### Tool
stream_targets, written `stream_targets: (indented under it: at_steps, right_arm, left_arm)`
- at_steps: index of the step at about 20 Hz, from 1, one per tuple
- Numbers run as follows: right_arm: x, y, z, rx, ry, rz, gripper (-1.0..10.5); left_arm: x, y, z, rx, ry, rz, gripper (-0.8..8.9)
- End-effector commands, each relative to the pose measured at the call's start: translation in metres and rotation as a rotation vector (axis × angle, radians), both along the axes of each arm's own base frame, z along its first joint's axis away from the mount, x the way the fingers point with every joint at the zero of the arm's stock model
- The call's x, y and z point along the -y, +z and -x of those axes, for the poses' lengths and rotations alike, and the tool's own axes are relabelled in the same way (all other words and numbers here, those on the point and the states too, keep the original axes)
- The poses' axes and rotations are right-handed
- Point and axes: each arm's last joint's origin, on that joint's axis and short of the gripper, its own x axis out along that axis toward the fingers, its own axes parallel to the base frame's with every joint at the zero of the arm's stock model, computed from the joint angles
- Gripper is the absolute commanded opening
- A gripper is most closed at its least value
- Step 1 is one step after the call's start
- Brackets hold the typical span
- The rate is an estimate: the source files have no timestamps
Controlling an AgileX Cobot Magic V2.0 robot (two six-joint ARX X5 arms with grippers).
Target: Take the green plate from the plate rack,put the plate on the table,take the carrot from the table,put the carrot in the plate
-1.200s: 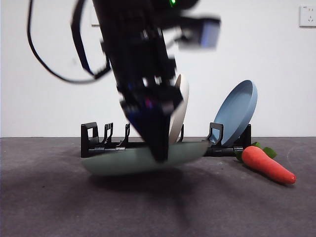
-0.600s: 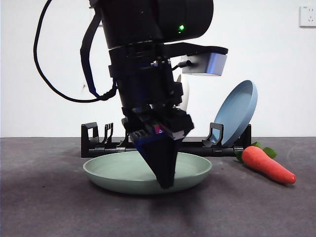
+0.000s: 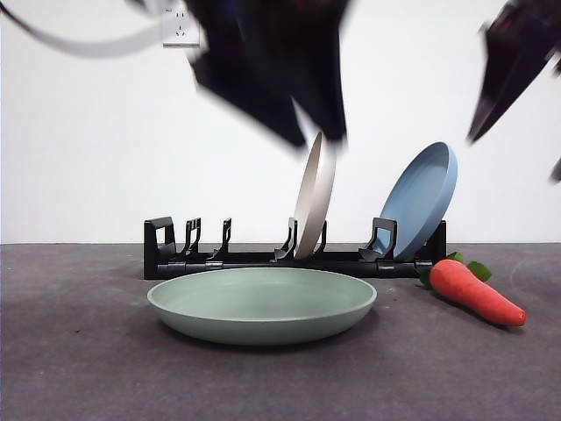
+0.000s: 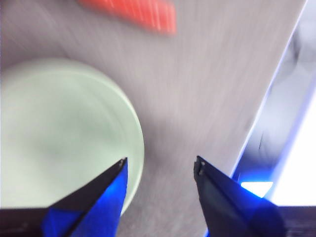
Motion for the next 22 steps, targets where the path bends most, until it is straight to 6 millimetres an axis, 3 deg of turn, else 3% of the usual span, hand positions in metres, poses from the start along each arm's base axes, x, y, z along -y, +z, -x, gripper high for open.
stream_targets:
  at_steps: [1, 5, 9, 14, 17, 19, 21, 22]
  right_arm:
    - [-0.011, -0.023, -0.024, -0.024, -0.012, 0.057, 5.4]
    - [-0.032, -0.062, -0.054, -0.024, -0.013, 0.157, 5.3]
    - [-0.047, -0.091, -0.071, -0.008, -0.025, 0.219, 5.3]
    - [-0.051, -0.112, -0.079, -0.038, -0.053, 0.236, 3.8]
    - [-0.051, -0.113, -0.079, -0.044, -0.065, 0.227, 1.5]
    - [-0.051, -0.113, -0.079, -0.048, -0.072, 0.223, 1.4]
    - [-0.051, -0.113, -0.079, -0.050, -0.070, 0.220, -0.2]
    - [-0.051, -0.113, -0.079, -0.049, -0.070, 0.220, -0.1]
  left_arm:
    - [-0.025, 0.041, 0.018, 0.040, 0.063, 0.168, 2.29]
    - [-0.070, 0.091, 0.048, 0.140, 0.086, 0.366, 2.29]
    - [-0.104, 0.114, 0.071, 0.195, 0.090, 0.482, 2.29]
    - [-0.122, 0.122, 0.084, 0.175, 0.126, 0.551, 2.29]
    - [-0.123, 0.121, 0.084, 0.167, 0.127, 0.539, 2.29]
    - [-0.123, 0.119, 0.084, 0.160, 0.128, 0.525, 2.29]
    - [-0.123, 0.119, 0.084, 0.156, 0.129, 0.519, 2.29]
    - [-0.124, 0.119, 0.085, 0.156, 0.129, 0.518, 2.29]
